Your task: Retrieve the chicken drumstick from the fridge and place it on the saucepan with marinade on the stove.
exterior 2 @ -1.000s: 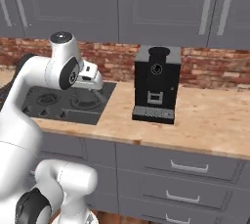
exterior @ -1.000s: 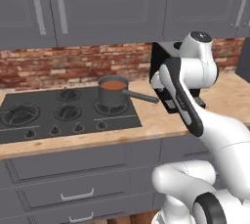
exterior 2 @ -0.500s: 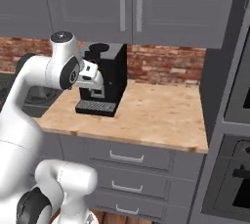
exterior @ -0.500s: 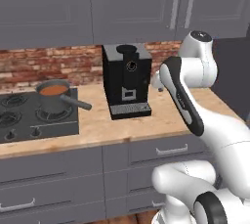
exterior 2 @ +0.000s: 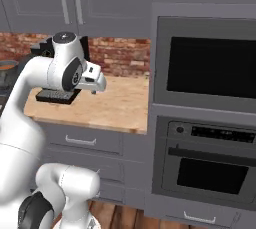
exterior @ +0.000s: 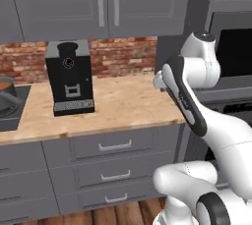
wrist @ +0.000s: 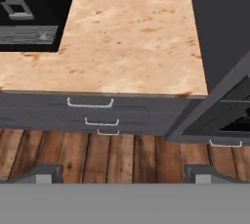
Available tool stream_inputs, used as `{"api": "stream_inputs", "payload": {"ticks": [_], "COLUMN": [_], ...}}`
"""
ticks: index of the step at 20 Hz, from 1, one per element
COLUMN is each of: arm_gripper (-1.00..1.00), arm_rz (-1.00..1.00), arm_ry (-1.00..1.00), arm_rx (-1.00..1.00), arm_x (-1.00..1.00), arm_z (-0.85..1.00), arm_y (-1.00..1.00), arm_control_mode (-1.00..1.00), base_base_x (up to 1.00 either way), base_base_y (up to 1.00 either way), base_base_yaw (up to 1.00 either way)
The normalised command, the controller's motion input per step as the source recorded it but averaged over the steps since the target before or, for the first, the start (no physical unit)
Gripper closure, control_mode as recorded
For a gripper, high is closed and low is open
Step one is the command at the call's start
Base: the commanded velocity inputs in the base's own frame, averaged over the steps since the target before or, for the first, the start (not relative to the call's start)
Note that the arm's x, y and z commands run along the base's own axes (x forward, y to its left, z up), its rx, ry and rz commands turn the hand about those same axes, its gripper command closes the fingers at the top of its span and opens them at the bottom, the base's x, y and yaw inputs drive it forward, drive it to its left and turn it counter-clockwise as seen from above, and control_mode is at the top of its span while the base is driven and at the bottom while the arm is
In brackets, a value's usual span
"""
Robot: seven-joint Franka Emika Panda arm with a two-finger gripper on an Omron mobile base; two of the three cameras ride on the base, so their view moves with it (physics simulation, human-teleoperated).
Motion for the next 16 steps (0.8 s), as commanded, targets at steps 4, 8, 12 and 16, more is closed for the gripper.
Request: {"api": "stream_inputs", "payload": {"ticks": [4, 8, 12, 16], "arm_gripper": [-1.00, -1.00, -1.00, -1.00], "arm_rz": [0.00, 0.00, 0.00, 0.00], "arm_ry": [0.00, 0.00, 0.00, 0.00], "arm_rx": [0.00, 0.00, 0.00, 0.00], "arm_x": [0.00, 0.00, 0.00, 0.00], "arm_z": [0.00, 0.00, 0.00, 0.00], "arm_y": [0.00, 0.00, 0.00, 0.00], "arm_control_mode": [1.00, 1.00, 1.00, 1.00], "base_base_x": [-0.33, -0.24, -0.10, -0.01], "base_base_y": [-0.41, -0.31, -0.07, 0.00], "base_base_yaw": [0.13, 0.30, 0.83, 0.99]}}
